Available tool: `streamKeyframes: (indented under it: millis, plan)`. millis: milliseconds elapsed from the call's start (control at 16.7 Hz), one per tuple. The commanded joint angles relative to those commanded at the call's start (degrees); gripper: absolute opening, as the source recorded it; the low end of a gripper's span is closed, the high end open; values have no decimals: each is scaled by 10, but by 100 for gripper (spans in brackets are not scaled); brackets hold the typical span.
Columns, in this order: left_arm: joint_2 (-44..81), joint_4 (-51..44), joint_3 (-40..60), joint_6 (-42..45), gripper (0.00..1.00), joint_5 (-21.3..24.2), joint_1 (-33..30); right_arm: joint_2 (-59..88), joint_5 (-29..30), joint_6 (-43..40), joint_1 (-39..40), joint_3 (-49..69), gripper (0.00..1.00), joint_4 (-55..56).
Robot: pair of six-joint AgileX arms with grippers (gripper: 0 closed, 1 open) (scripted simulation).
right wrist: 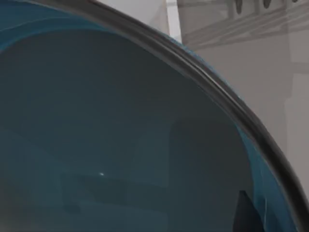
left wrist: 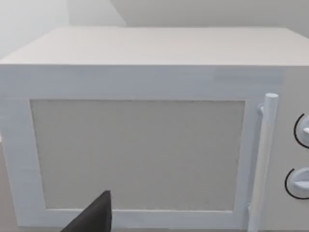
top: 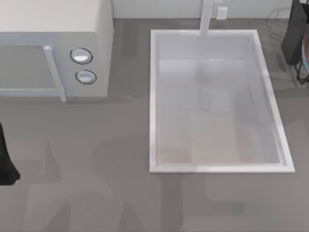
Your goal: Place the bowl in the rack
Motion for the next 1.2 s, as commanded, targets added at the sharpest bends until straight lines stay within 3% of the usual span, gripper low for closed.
streamKeyframes:
  millis: [420, 600, 840, 1200]
  plan:
    - [0, 0, 0, 0, 100, 0, 0, -96, -150, -51, -198, -93, 0, 370]
    - [0, 0, 0, 0, 100, 0, 0, -141, -203, -69, -264, -119, 0, 478]
    - [0, 0, 0, 0, 100, 0, 0, -174, -236, -79, -306, -133, 0, 536]
    - [0, 0, 0, 0, 100, 0, 0, -165, -232, -78, -301, -130, 0, 542]
